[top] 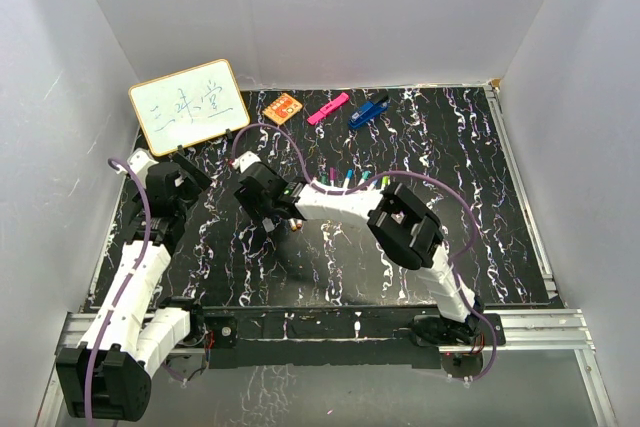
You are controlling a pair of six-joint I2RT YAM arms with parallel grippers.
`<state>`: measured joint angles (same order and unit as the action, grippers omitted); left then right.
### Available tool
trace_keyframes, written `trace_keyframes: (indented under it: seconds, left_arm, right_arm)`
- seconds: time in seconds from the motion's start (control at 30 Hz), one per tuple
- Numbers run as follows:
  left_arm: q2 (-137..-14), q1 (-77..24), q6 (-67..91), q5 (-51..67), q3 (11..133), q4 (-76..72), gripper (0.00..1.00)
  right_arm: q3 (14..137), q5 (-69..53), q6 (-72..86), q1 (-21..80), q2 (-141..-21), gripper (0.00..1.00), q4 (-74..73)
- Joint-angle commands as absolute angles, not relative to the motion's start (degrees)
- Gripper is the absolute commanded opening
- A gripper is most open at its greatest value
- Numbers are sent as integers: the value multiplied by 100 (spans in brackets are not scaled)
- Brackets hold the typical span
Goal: Open the pen caps
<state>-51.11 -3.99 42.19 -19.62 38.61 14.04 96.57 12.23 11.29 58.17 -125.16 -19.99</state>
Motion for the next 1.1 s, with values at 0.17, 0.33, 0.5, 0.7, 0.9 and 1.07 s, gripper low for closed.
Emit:
trace_keyframes:
  seconds: [0.17,0.33,0.5,0.7,0.9,1.07]
  left_arm:
    - [-4936,-352,4175,-2265,4151,1590,98]
    - [-4939,-352,4160,-2311,4165,1600,98]
    - [-4944,-354,4148,-2320,4154,1586,98]
    - [-4947,-352,4140,-2320,4142,1565,98]
    - [-4929,-335,4123,-2329,4155,1569,98]
    - [-4913,-336,4106,-2293,4168,1565,98]
  right_arm:
    - [10033,1089,1237,5897,-12736,52,-1933]
    - [10028,1052,1261,5914,-12797,50,-1936]
    - [10013,1000,1293,5920,-12871,47,-1942]
    - [9939,930,1330,5918,-12912,38,-1934]
    - [9859,987,1366,5923,-12925,34,-1925]
    - [9848,1130,1357,5924,-12886,10,-1949]
